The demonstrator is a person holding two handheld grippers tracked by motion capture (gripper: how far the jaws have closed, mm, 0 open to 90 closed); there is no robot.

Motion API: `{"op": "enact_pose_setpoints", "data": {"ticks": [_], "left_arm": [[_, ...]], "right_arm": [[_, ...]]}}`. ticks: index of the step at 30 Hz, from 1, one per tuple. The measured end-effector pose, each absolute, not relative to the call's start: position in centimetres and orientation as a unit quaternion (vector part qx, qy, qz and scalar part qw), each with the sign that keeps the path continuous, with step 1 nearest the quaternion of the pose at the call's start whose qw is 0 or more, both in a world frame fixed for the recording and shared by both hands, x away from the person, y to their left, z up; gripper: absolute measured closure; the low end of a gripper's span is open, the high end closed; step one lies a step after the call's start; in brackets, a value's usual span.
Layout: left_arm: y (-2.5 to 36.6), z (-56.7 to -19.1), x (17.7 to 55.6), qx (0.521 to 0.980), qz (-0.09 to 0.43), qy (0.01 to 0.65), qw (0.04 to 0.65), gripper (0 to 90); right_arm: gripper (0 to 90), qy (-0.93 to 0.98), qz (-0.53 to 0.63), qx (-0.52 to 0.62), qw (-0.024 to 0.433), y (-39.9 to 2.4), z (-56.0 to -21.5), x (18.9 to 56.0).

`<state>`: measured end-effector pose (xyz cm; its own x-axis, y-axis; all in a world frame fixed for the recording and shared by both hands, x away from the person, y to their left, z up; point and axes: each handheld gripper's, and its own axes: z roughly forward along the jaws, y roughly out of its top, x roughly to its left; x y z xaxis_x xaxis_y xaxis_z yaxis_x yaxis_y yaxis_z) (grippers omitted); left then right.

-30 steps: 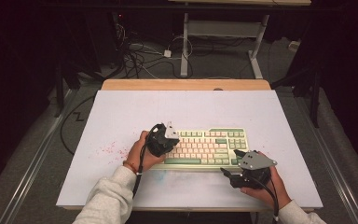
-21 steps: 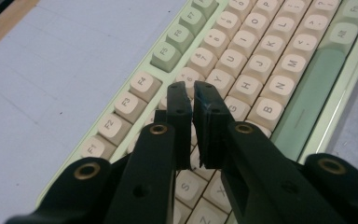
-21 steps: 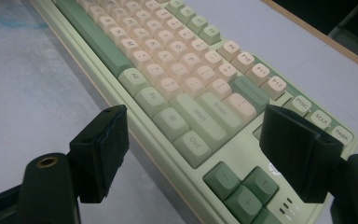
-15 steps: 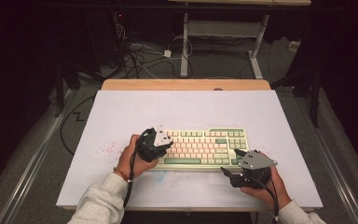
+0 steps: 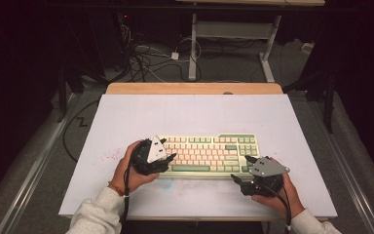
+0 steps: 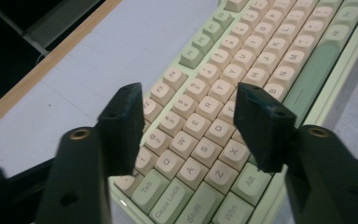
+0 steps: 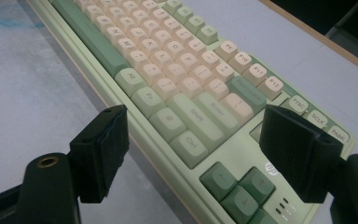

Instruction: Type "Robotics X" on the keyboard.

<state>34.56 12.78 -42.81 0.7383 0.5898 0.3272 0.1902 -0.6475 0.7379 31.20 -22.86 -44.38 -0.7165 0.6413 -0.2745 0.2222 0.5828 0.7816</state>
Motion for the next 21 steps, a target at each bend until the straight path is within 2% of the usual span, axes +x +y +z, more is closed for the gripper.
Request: {"op": "enact_pose_setpoints", "data": {"ticks": [2, 4, 9, 21], "left_arm": [[13.0, -42.9, 34.1, 0.859, 0.296, 0.222, 0.353, 33.0], [13.2, -43.0, 33.7, 0.856, 0.302, 0.221, 0.358, 26.9], [14.2, -43.0, 33.0, 0.848, 0.304, 0.229, 0.369, 22.7], [16.5, -44.1, 31.7, 0.843, 0.307, 0.249, 0.365, 18.7]], "right_arm": [[24.7, 0.845, 0.379, 0.255, 0.276, -22.9, -44.4, 31.2], [24.8, 0.845, 0.379, 0.255, 0.276, -22.9, -44.3, 31.2], [24.9, 0.847, 0.379, 0.253, 0.274, -22.7, -44.4, 31.2], [24.9, 0.849, 0.377, 0.251, 0.272, -22.6, -44.5, 31.2]]}}
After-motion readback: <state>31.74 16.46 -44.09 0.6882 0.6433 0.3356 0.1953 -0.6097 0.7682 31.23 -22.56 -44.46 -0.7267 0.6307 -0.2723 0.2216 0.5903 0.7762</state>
